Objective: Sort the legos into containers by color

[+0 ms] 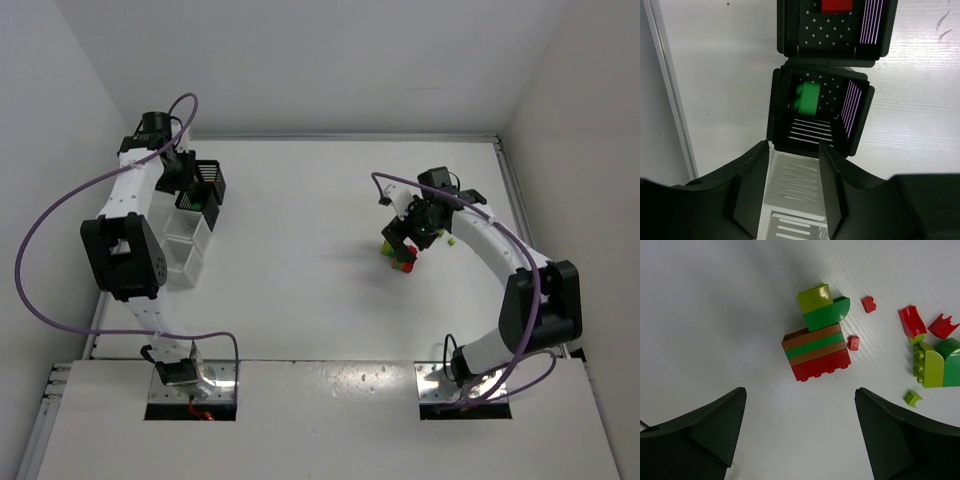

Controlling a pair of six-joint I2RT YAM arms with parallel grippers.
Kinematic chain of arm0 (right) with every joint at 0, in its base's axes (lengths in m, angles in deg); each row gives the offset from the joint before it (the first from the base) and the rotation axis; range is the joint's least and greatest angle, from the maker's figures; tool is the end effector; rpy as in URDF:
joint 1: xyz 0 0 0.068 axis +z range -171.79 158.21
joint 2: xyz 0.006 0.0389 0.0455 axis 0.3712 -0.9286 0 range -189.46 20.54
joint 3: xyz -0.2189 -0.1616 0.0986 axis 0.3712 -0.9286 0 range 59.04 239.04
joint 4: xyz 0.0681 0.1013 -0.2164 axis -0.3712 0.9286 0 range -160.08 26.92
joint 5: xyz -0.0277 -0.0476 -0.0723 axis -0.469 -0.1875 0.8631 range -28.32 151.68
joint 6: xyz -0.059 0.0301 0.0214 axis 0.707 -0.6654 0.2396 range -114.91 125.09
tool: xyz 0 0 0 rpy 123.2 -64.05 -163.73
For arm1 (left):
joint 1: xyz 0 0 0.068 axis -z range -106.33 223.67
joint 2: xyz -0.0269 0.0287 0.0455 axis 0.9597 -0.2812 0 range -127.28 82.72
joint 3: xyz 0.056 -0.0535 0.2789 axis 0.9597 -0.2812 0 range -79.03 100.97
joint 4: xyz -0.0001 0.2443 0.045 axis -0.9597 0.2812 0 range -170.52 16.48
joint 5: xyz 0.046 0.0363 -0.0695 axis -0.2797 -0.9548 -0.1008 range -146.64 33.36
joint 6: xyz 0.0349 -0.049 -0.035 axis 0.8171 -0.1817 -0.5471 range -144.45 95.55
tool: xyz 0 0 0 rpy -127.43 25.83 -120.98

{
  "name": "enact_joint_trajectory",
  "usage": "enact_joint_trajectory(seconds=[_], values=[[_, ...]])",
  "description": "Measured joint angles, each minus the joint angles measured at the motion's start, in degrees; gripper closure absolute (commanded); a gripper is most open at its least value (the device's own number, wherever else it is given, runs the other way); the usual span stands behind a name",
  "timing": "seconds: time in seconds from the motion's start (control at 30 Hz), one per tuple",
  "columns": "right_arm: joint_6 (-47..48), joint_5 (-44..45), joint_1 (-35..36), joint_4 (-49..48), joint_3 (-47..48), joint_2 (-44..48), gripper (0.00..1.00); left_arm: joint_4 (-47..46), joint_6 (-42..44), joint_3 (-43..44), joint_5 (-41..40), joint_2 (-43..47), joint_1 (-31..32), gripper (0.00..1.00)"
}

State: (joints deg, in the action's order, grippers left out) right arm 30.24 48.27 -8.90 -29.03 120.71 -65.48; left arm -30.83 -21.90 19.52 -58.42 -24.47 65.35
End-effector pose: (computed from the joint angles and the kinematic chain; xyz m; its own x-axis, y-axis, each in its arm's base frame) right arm 0.2792 0.0773 0.2360 -0.6702 -0.5774 -0.4663 -0.6582 0.7528 0.0139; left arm 0.4045 0.0608 0.2956 -0.8485 -0.0791 -0.5232 -0.1231 0.9911 0.0497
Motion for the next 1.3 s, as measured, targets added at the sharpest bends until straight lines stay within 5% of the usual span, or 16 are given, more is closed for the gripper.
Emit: enact_joint_trajectory(seconds=[0.4,0.67,0.83,1.3], values=[[3.87,-0.26,0.0,-1.49,-3.17,-2.01,0.12,-0.57,-0.28,0.0,7.45,-0.57,0.94,0.41],[5.07,-0.35,0.0,-2.84,-3.58,-4.83,0.12,-2.21,-1.16,0.0,14.29,2.1,7.26,0.4],[6.01,-0.07,-0.07,-3.52,-3.58,-7.67,0.0,-2.69,-1.81,0.0,16.22,2.91,8.76,0.4],[13.05,-0.52,-1.51,-8.13,-4.26,-12.11,0.0,-4.15,-3.28,-0.04,19.3,2.97,10.6,0.39]])
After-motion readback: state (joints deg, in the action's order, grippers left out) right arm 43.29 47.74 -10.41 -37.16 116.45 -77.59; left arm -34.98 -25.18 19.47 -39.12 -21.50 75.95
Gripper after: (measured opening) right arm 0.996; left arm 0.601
